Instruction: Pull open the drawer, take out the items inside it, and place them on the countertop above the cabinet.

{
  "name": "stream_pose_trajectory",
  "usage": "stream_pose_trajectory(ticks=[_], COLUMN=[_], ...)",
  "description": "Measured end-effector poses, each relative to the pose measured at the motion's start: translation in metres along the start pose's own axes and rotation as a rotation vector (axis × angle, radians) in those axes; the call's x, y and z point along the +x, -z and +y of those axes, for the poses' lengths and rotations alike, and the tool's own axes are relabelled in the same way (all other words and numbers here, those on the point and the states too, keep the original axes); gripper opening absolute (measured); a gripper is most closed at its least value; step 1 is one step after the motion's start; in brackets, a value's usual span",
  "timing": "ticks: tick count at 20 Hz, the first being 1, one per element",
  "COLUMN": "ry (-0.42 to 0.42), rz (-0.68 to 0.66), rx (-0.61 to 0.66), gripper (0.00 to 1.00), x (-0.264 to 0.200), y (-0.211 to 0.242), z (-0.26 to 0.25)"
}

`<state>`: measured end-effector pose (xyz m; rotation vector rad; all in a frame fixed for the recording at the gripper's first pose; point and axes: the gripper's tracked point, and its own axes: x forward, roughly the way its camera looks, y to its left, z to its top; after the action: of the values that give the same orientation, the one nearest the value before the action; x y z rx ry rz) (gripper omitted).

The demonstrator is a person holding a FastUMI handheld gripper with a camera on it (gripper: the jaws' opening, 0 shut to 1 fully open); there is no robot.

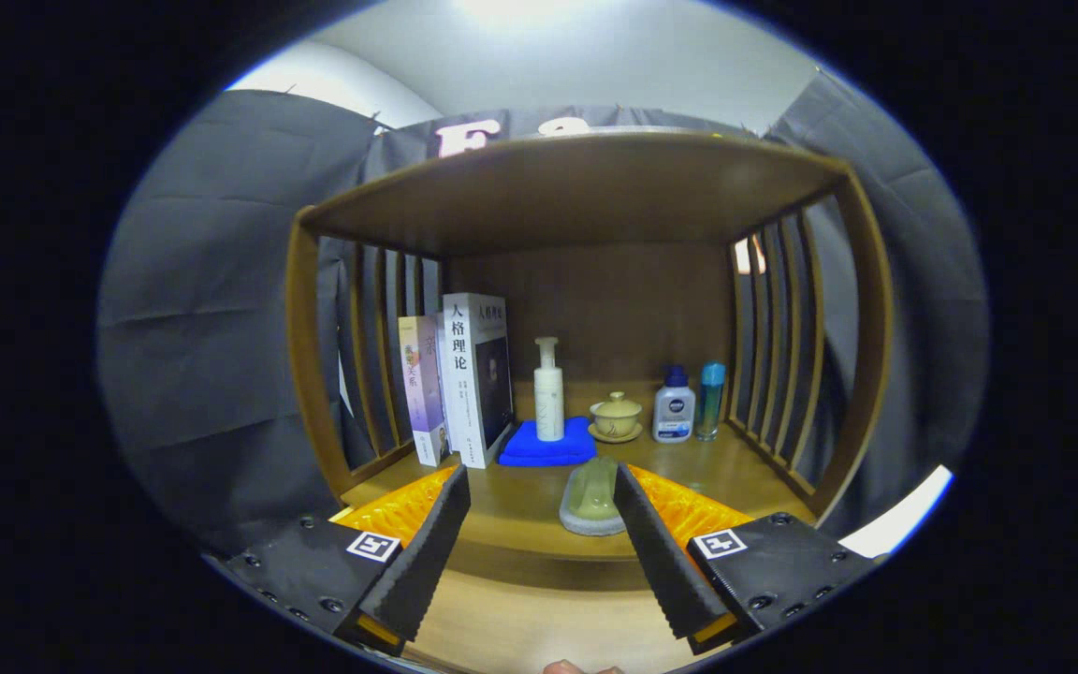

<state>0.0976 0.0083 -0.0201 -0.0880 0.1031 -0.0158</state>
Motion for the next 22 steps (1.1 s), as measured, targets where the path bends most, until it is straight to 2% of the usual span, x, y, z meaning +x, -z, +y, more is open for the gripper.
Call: stream_pose_trajectory(ticks=[4, 7, 13, 17, 22], ry=[0.026, 0.040, 0.025, 0.022, 0.052], rz=[-0.113, -0.119, 0.025, 0.139, 0.224], rx=[-0.036, -0.059, -0.084, -0.068, -0.179], gripper=[0.98, 0.98, 1.00, 1.00, 1.00], x=[-0.051, -0.080, -0.124, -0.132, -0.131], y=[-0.003, 0.013, 0.102, 0.159, 0.205], z=[0.004, 0.008, 0.021, 0.026, 0.027])
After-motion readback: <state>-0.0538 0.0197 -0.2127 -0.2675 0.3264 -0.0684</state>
